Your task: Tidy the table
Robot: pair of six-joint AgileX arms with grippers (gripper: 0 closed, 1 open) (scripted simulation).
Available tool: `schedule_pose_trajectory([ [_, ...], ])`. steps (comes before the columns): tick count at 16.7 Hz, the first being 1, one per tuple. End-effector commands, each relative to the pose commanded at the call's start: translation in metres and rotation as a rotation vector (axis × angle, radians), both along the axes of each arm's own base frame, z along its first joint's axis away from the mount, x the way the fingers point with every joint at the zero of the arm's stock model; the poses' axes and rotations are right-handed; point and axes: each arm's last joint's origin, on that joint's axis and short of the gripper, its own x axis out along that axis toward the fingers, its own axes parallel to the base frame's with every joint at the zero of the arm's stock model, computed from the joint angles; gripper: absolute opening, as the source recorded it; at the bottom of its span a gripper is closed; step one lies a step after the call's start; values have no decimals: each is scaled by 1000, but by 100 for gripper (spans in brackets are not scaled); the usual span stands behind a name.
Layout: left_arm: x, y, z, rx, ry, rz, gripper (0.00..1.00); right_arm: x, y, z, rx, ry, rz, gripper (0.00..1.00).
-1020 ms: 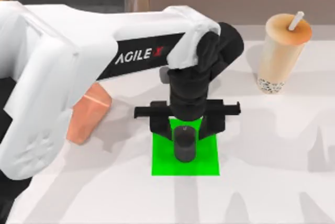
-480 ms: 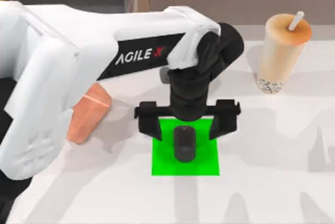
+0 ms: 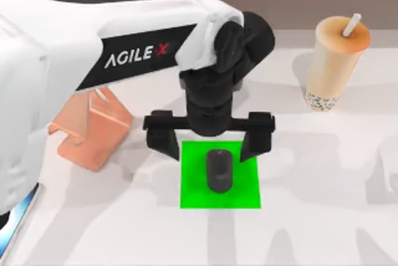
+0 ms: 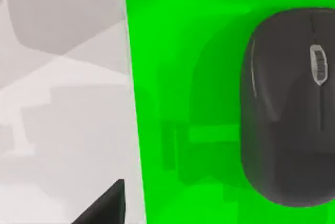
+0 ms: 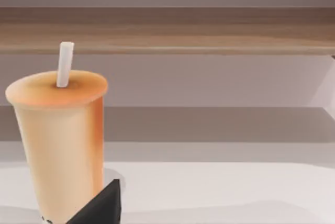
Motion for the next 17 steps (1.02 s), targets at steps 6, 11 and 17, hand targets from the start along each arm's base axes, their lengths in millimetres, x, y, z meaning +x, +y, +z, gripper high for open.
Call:
schedule_pose_trajectory([
  [6,-14,108,63,-51,-40,-159,100,0,0,0,0,0,0,100],
  [11,-39,214,60,-31,-64,-231,100,0,0,0,0,0,0,100],
  [17,-72,289,17,14,-20,-212,100,0,0,0,0,0,0,100],
])
